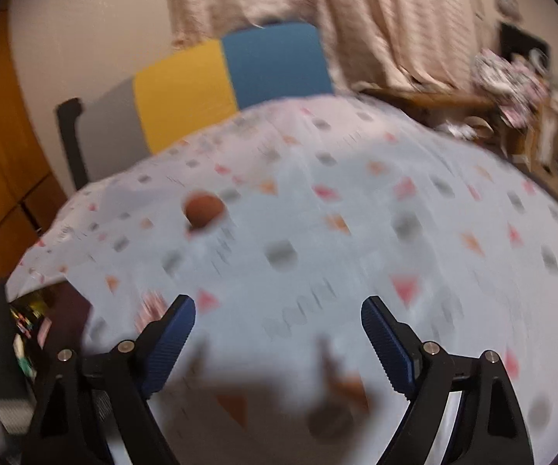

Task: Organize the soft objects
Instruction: 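Grasp the brown ball with the right tool while the left tool holds the scrunchie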

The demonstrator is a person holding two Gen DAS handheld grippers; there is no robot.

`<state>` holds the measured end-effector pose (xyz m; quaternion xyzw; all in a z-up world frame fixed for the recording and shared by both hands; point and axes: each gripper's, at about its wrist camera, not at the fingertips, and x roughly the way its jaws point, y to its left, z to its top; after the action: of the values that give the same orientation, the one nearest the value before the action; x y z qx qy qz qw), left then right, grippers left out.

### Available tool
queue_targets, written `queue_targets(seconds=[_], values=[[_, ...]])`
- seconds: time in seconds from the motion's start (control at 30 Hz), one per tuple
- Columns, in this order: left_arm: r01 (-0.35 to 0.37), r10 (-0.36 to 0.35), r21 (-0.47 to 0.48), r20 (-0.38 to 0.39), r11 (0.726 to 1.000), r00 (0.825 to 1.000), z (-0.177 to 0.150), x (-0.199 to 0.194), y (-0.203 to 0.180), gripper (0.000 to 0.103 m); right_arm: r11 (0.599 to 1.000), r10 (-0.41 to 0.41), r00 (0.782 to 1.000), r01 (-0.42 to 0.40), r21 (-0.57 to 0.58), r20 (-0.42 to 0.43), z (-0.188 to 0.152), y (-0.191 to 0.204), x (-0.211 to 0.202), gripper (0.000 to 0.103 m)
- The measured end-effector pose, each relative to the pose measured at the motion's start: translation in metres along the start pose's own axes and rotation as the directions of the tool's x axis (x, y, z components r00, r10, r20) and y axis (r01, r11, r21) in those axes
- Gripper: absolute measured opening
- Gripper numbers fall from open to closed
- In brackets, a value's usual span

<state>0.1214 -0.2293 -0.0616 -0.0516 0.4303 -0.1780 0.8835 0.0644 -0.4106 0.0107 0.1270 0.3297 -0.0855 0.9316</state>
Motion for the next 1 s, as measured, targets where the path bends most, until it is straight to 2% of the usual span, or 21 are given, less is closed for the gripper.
queue_targets(seconds=[0.07,0.17,0.23,0.37,0.43,0.5,0.57,0.6,0.67,0.77,1.0], values=[[0.007,-0.007,-0.004,0.003,1.000,1.000,-0.001,0.000,0.001,0.008,0.995,0.024,0.999,-0.026,-0.092,-0.022,0.023,0.019,0.017,0.089],[0.015,-0.015,-0.008,0.009,1.000,1.000,-0.002,-0.001,0.002,0.008,0.963,0.065,0.997,-0.073,-0.258,-0.038,0.044,0.051,0.051,0.089],[0.022,-0.022,-0.013,0.010,1.000,1.000,-0.004,-0.002,0.004,0.008,0.945,0.066,0.996,-0.082,-0.318,-0.061,0.054,0.067,0.077,0.088],[0.040,-0.040,-0.025,0.010,0.999,0.999,-0.005,-0.001,0.007,0.008,0.932,0.046,0.989,-0.092,-0.351,-0.138,0.067,0.088,0.131,0.088],[0.048,-0.048,-0.031,0.010,0.998,0.999,-0.005,0.000,0.009,0.008,0.927,0.009,0.986,-0.070,-0.369,-0.164,0.070,0.094,0.157,0.088],[0.059,-0.058,-0.038,0.011,0.998,0.998,-0.006,0.000,0.011,0.008,0.925,-0.007,0.983,-0.064,-0.374,-0.185,0.072,0.096,0.176,0.082],[0.058,-0.058,-0.035,0.011,0.998,0.998,-0.006,0.001,0.010,0.008,0.927,-0.021,0.981,-0.053,-0.372,-0.192,0.073,0.096,0.190,0.072],[0.060,-0.059,-0.035,0.011,0.998,0.998,-0.006,0.001,0.011,0.008,0.929,-0.021,0.980,-0.054,-0.366,-0.197,0.074,0.096,0.194,0.070],[0.063,-0.062,-0.035,0.011,0.997,0.998,-0.006,0.001,0.011,0.008,0.935,-0.015,0.978,-0.060,-0.350,-0.206,0.074,0.093,0.202,0.054],[0.064,-0.063,-0.035,0.011,0.997,0.998,-0.006,0.001,0.011,0.008,0.946,0.050,0.976,-0.114,-0.302,-0.211,0.072,0.086,0.200,0.042],[0.071,-0.071,-0.038,0.008,0.997,0.997,-0.006,0.001,0.010,0.010,0.962,0.108,0.977,-0.149,-0.227,-0.182,0.061,0.066,0.159,0.039]])
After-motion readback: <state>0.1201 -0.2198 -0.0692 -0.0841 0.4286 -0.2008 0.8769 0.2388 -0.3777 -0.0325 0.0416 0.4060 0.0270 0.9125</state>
